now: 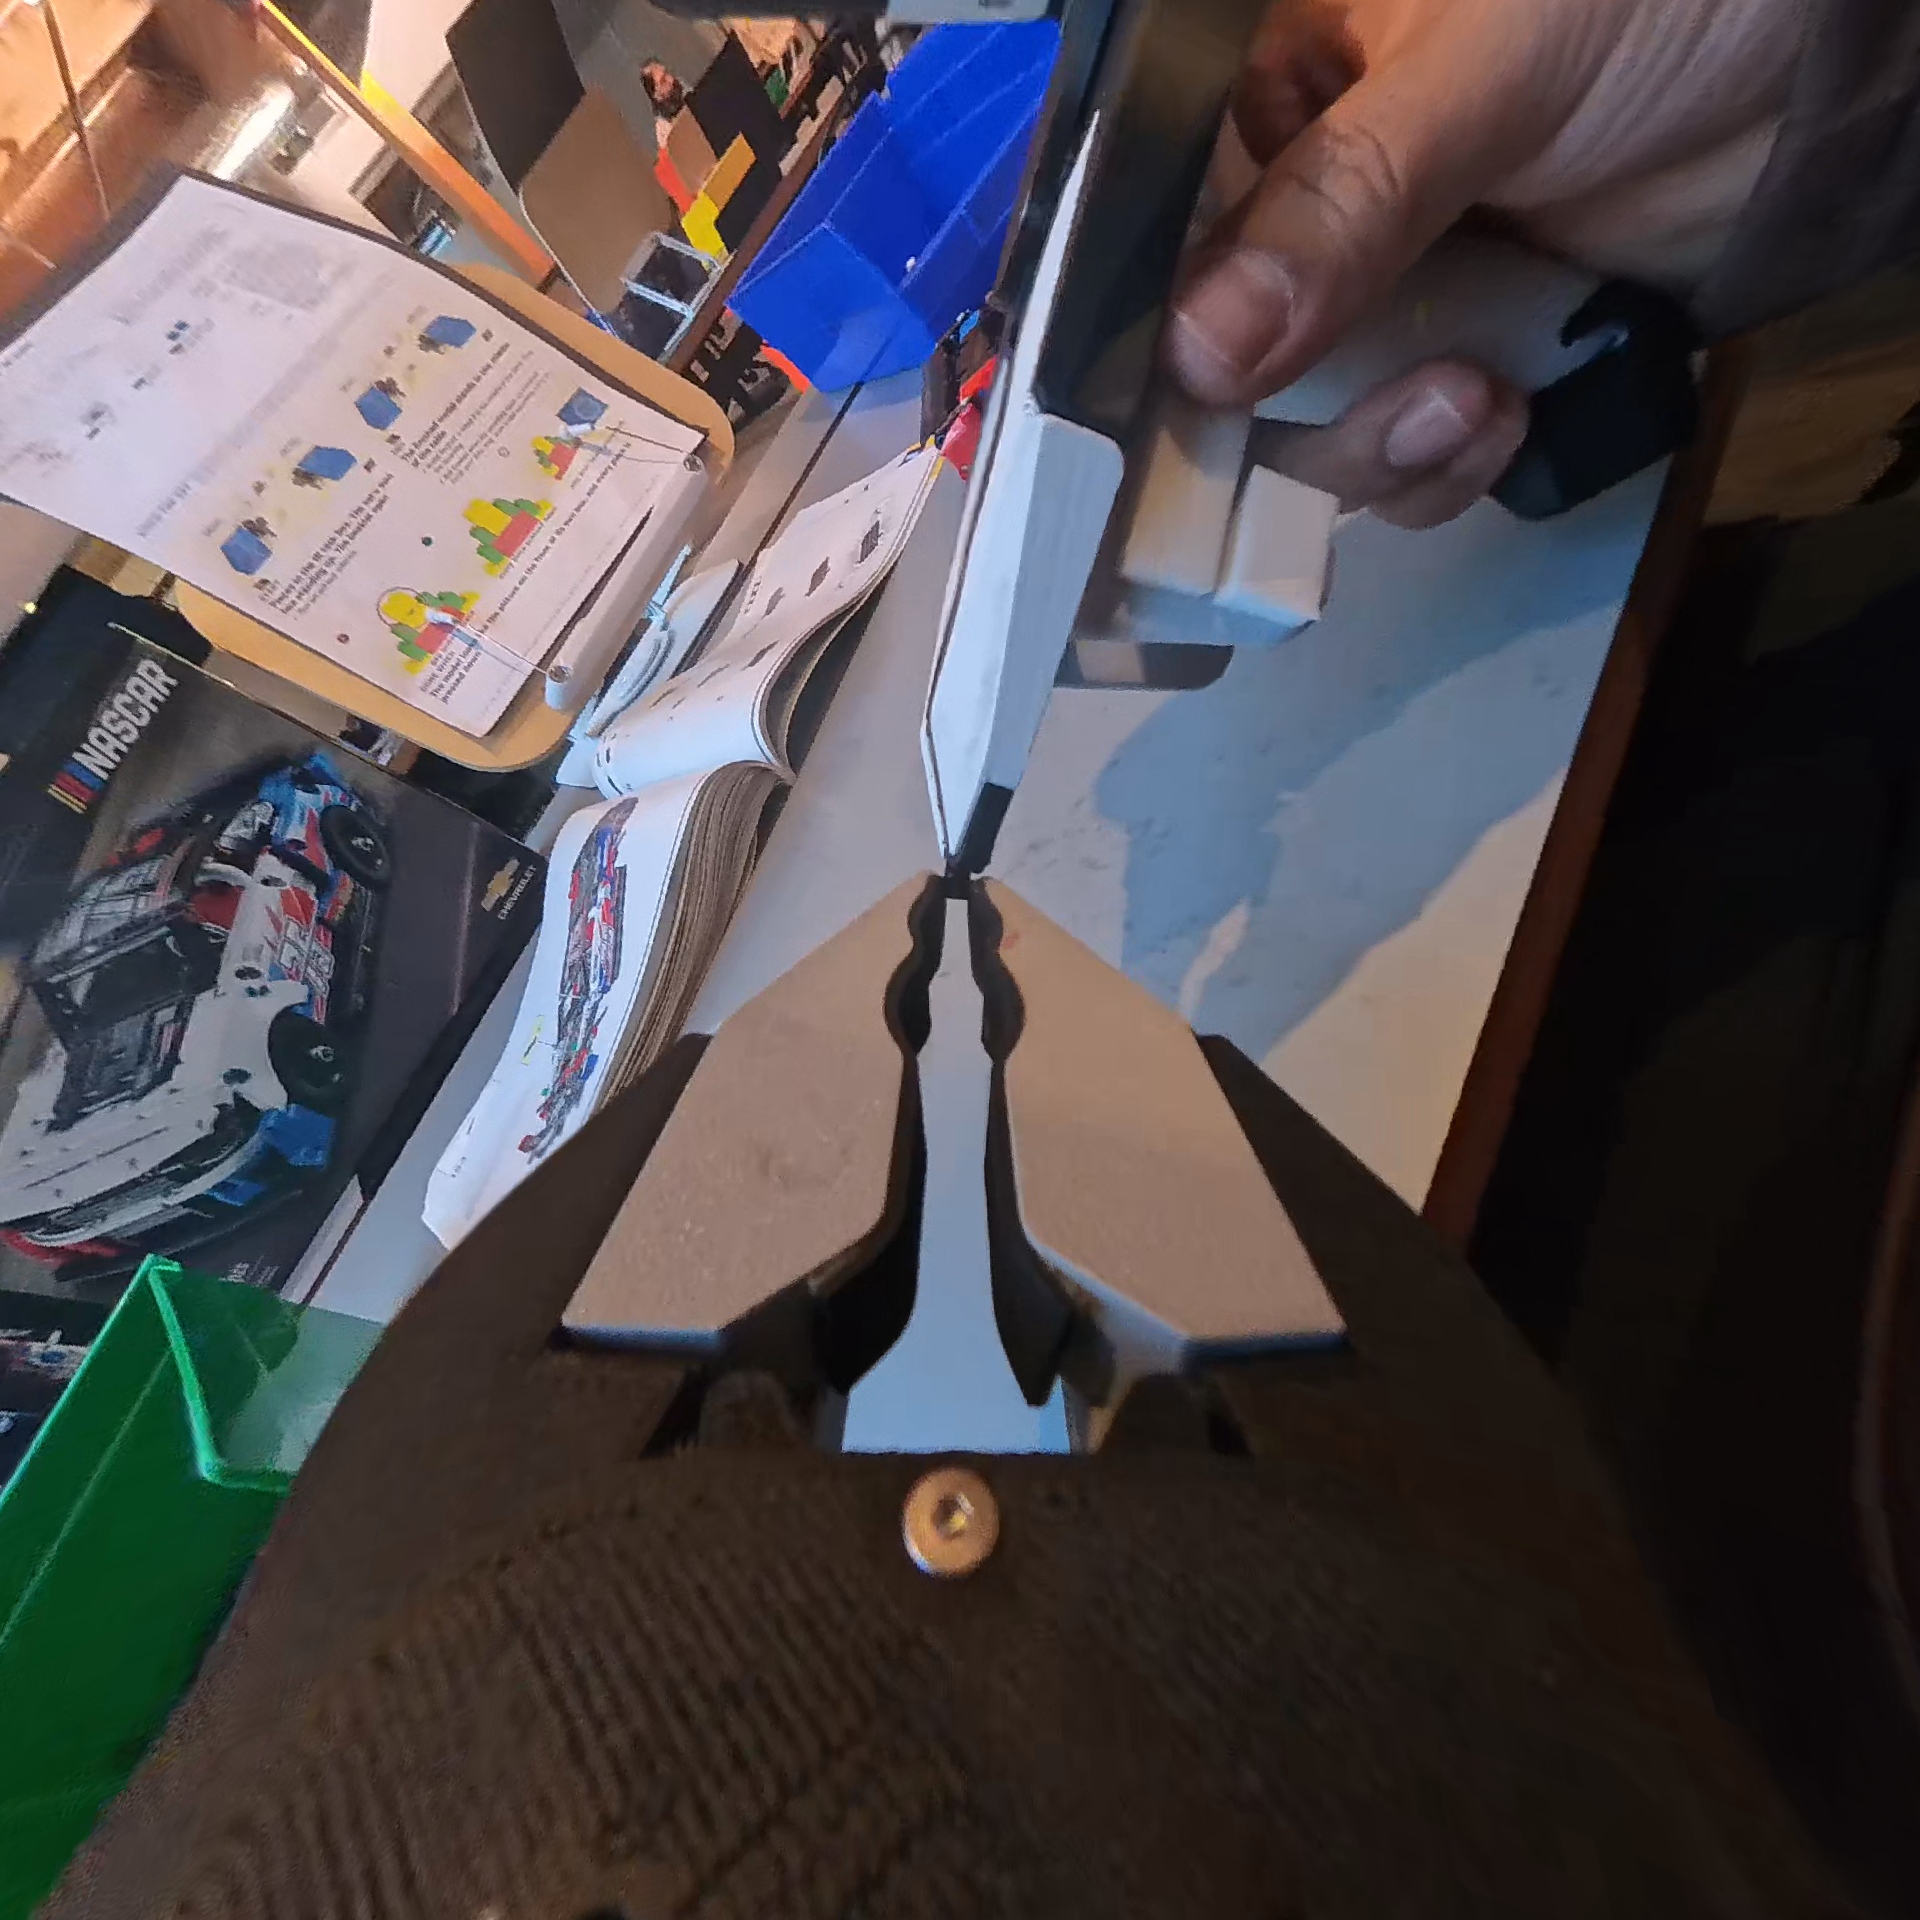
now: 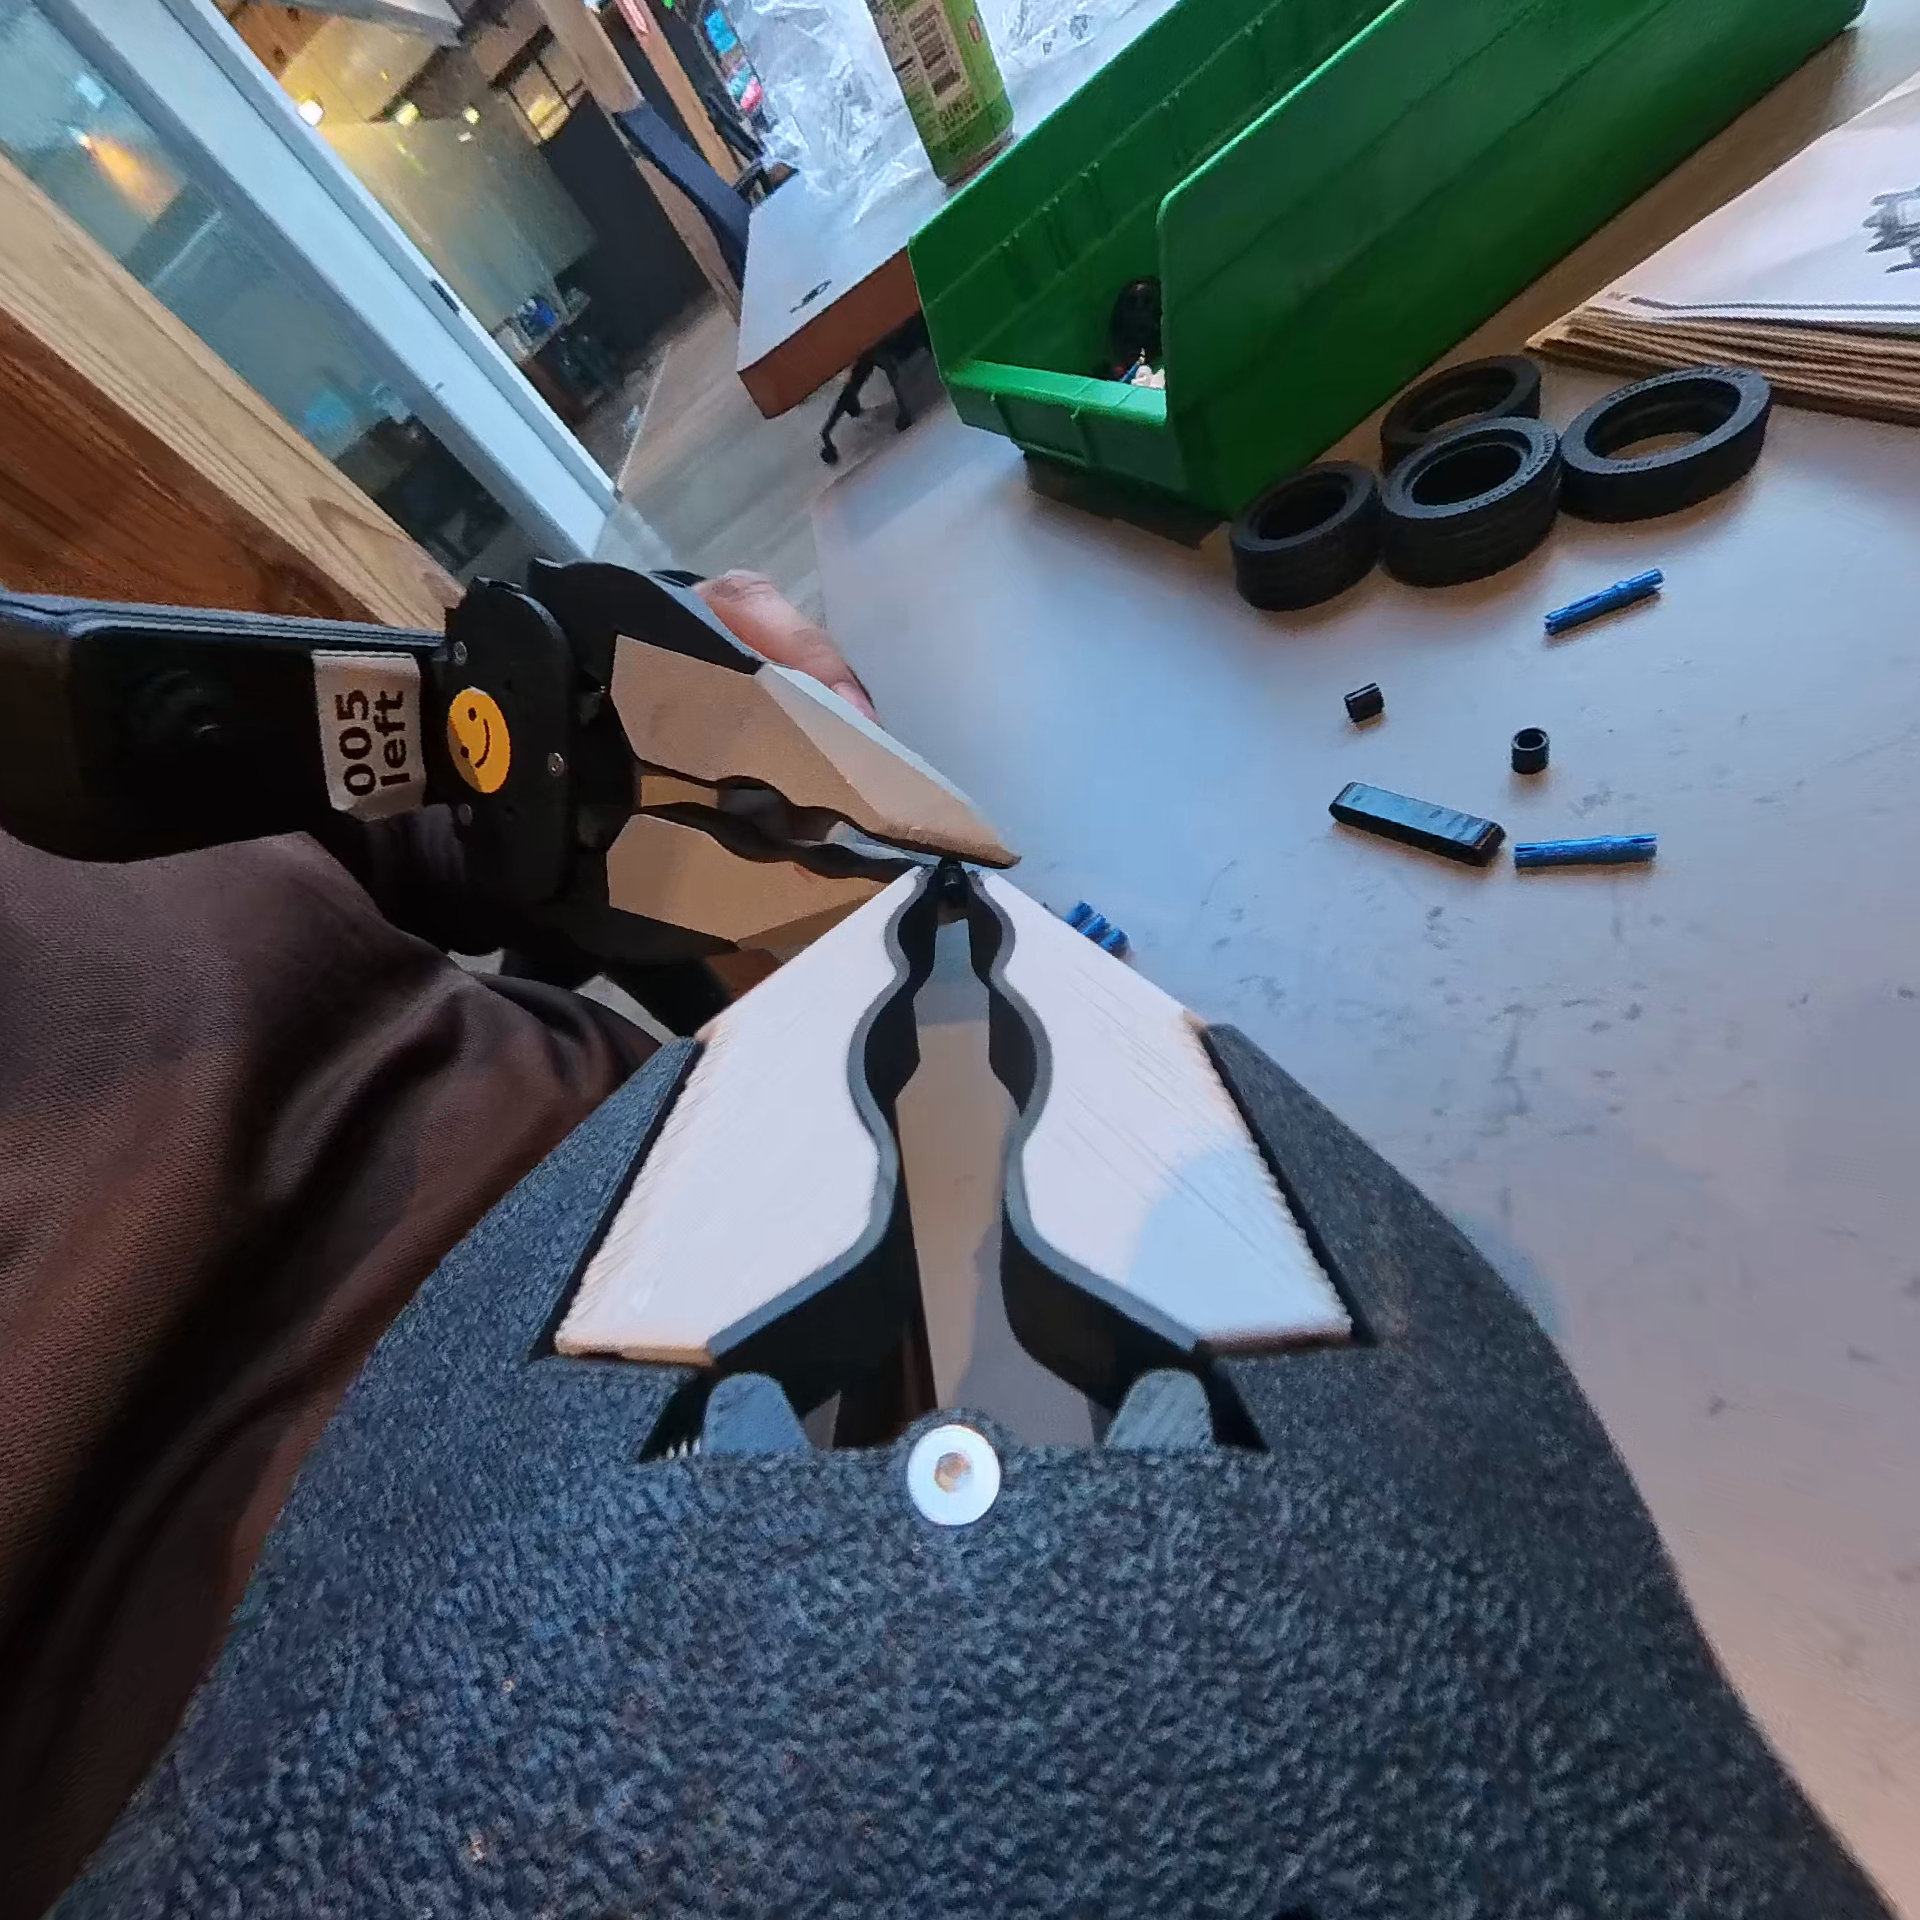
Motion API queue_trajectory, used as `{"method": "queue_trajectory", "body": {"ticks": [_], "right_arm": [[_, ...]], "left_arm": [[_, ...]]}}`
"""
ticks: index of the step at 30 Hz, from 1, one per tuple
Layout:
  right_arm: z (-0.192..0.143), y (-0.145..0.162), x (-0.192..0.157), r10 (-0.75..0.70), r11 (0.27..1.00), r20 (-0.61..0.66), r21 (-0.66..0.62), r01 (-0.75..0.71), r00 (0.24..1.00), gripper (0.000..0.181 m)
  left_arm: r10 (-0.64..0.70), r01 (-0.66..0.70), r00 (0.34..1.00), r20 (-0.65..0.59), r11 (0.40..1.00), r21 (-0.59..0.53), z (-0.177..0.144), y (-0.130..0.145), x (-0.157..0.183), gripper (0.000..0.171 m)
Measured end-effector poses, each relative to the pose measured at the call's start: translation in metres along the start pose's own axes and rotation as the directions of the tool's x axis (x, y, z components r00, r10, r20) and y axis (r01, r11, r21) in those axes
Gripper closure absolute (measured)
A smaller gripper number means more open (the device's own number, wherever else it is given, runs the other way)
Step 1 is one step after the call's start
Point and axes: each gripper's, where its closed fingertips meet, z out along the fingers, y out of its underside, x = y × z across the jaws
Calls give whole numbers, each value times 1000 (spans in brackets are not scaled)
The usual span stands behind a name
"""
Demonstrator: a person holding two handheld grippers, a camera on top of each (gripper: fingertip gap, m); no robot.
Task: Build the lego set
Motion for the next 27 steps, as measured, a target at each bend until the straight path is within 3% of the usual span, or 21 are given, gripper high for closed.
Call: {"method": "queue_trajectory", "body": {"ticks": [4, 10, 12, 16, 20, 23, 27], "right_arm": [[0, -4, -4, 30, 999, 38, 25, -31, 999, 176], [2, 2, 3, -8, 1000, -31, -16, 7, 999, 176], [3, 4, 7, -15, 1000, -53, -25, 14, 998, 176], [-2, 5, 14, -5, 1000, -76, -13, 4, 997, 176], [-12, 6, 18, -3, 1000, -75, -3, 2, 997, 176], [-16, 13, 21, -10, 1000, -81, -19, 9, 997, 176], [-19, 18, 20, -12, 1000, -74, -24, 10, 997, 176]], "left_arm": [[-6, 5, 1000, 12, 1000, 14, -3, -5, -3, 170], [13, -12, 1000, 15, 999, -33, 2, 3, 1, 170], [-46, 45, 999, -26, 998, -41, 4, 6, 3, 170], [-159, 146, 977, -140, 984, -97, -1, 21, 4, 148], [-303, 229, 904, -303, 939, -255, -17, 56, 14, 137], [-379, 268, 862, -338, 905, -330, -22, 76, 21, 135], [-410, 284, 821, -398, 897, -338, -15, 70, 29, 129]]}}
